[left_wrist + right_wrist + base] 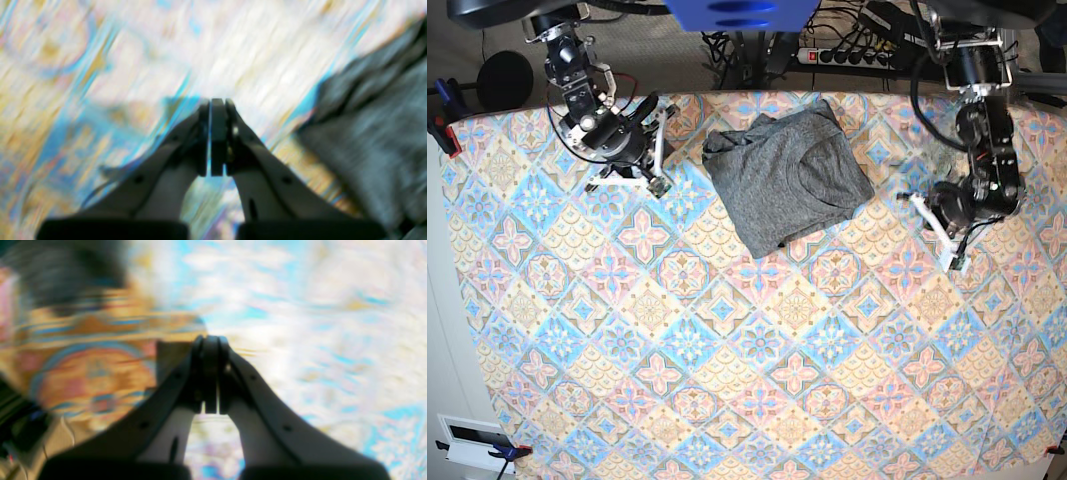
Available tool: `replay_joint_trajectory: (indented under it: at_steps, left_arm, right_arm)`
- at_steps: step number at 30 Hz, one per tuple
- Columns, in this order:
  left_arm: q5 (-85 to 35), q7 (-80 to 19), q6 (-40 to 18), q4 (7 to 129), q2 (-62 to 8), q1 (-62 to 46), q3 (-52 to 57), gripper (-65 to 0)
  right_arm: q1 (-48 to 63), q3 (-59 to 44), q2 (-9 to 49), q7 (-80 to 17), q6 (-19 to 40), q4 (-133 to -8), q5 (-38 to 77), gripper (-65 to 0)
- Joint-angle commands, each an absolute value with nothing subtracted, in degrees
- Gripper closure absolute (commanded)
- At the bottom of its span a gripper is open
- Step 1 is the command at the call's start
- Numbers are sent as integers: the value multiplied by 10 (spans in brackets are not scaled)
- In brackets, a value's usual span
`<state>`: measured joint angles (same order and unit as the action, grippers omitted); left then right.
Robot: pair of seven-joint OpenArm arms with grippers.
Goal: Layout the t-shirt on the table in an organized manner, then fold the t-shirt properly
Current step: 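Push the bundle's sides inward with both grippers to square it, then tuck the bundle edge under with the left gripper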
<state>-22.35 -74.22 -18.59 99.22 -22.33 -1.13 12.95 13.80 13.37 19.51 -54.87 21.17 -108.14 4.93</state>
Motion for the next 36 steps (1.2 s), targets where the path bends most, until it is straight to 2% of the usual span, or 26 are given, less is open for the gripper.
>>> replay_joint_trajectory:
  at_steps: [1, 7, 14, 19, 28, 36]
  left_arm:
    - [-233, -734, -188, 1018, -233, -12, 119, 0]
    - [-233, -734, -189, 1076, -240, -83, 77, 0]
    - [-233, -754, -189, 1087, -247, -119, -82, 0]
    - [-233, -759, -189, 1088, -247, -118, -153, 0]
    - [-252, -760, -189, 1088, -251, -119, -199, 0]
    - [-266, -756, -183, 1084, -266, -109, -196, 0]
  right_arm:
    - [132, 127, 197, -543, 213, -1084, 57, 0]
    - [67, 164, 196, -542, 213, -1078, 57, 0]
    - [60, 173, 195, -542, 213, -1078, 57, 0]
    - [60, 173, 195, -541, 213, -1078, 57, 0]
    - [60, 173, 194, -538, 213, -1078, 57, 0]
    - [60, 172, 194, -473, 213, -1078, 57, 0]
